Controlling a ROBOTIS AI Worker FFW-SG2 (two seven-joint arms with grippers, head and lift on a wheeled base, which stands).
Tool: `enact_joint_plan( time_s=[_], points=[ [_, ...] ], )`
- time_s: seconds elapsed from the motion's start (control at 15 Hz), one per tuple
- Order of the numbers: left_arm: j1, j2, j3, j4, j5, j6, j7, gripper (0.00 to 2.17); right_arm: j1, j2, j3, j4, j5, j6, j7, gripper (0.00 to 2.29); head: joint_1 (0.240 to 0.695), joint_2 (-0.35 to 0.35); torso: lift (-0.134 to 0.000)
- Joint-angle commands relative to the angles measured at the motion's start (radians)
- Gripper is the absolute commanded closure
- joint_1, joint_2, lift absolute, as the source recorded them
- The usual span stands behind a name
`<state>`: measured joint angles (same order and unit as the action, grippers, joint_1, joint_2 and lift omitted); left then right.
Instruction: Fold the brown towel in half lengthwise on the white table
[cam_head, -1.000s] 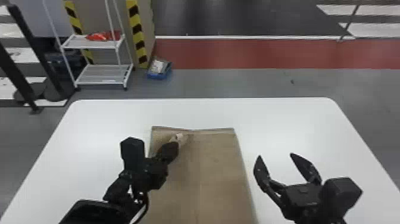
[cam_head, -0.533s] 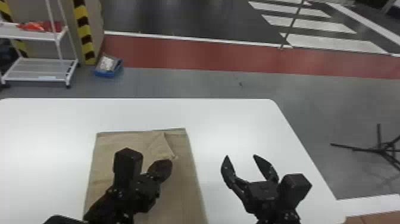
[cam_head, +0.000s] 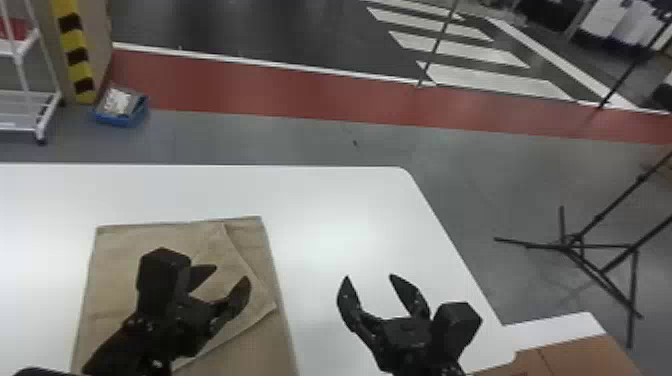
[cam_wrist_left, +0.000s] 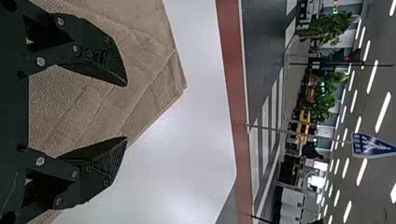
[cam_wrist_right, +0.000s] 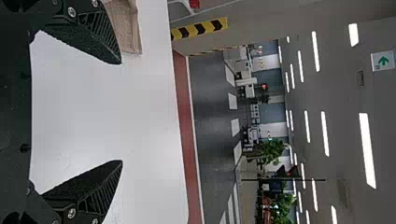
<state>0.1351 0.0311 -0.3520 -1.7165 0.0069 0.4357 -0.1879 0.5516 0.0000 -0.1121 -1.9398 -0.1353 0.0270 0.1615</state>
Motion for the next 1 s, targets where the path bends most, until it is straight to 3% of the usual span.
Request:
enact_joint_plan(
  time_s=[0.0,0.13,0.2,0.47,0.67,0.93],
  points=[
    [0.014,0.003,0.057,-0.009,-0.002,-0.081,0.018,0.02,-0.006,0.001,0.031,0.019,0.011,0.000,0.015,0.14,0.695,-0.322,-0.057],
    [0.018,0.007,0.097,0.008,-0.019,-0.166,0.068,0.02,-0.038,0.001,0.051,0.067,0.014,0.000,0.064,0.22,0.695,-0.281,-0.057],
    [0.020,0.009,0.127,0.020,-0.019,-0.194,0.068,0.03,-0.065,0.001,0.068,0.107,0.028,-0.003,0.078,0.28,0.695,-0.222,-0.057],
    [0.031,0.009,0.166,0.055,-0.018,-0.292,0.070,0.03,-0.185,0.001,0.184,0.280,0.160,-0.021,0.093,0.34,0.695,-0.115,-0.057],
    [0.032,0.009,0.163,0.054,-0.018,-0.298,0.067,0.03,-0.217,0.001,0.247,0.318,0.230,-0.018,0.075,0.34,0.695,-0.025,-0.057],
    [0.032,0.013,0.166,0.061,-0.010,-0.295,0.050,0.03,-0.231,0.001,0.259,0.343,0.264,-0.009,0.010,0.35,0.695,0.000,-0.057]
  ],
)
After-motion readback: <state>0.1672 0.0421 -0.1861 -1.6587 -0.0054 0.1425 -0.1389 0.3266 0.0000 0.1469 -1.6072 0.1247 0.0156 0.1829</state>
